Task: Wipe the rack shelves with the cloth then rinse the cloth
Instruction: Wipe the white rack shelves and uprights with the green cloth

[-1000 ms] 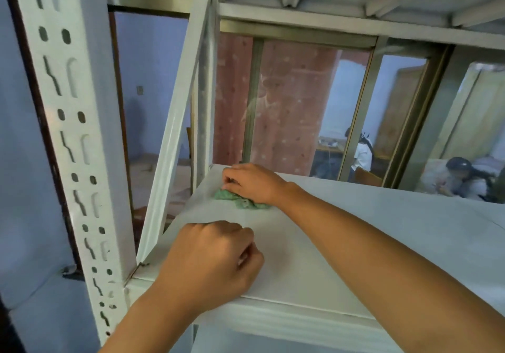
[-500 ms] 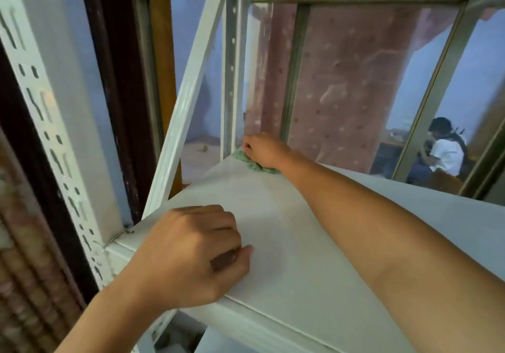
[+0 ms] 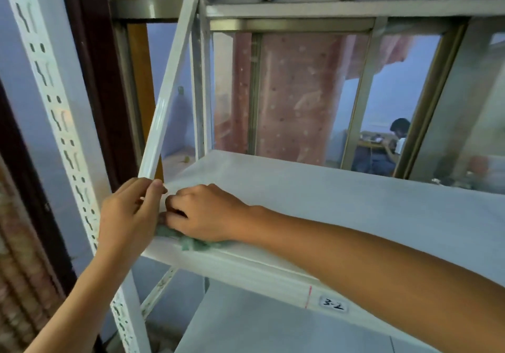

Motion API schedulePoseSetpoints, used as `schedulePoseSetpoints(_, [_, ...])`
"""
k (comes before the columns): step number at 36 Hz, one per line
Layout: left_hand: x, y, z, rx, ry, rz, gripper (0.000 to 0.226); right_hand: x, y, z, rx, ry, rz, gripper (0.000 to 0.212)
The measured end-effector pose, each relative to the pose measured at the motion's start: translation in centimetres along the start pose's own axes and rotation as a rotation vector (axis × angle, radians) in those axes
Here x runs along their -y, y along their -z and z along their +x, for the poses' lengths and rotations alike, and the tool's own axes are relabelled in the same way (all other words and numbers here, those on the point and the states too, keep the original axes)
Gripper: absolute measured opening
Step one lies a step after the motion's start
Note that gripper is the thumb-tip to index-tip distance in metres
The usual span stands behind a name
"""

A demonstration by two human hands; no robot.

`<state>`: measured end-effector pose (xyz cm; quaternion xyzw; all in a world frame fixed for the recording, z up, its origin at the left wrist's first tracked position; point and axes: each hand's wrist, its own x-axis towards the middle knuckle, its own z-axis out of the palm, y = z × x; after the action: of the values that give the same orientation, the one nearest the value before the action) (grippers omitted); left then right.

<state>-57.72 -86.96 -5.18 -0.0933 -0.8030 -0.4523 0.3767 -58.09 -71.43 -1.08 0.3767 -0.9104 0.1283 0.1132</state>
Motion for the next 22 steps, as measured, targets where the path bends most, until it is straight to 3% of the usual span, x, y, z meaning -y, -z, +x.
schedulePoseSetpoints(5, [-0.4,0.3,-1.4,0.084,0.029,0.014,0.023,0.7,1.3,-3.4,0.025,0.026,0.007,0.016])
schedulePoseSetpoints(12, [-3.4,-0.9,-1.8,0.108,0.067,0.080,0.028,-2.2,2.0,-4.6,0.069,0.023,-0.177,0.024])
schedulePoseSetpoints(18, [-5.6,-4.4,-1.4,0.251,0.166,0.208,0.045,-10.3,3.2,-4.3,0.082,-0.183,-0.243,0.027])
schedulePoseSetpoints(22, [-6.8,-5.9,-1.2,0.415,0.070,0.455,0.025,-17.5,4.3,-3.9,0.083,-0.309,-0.270,0.027])
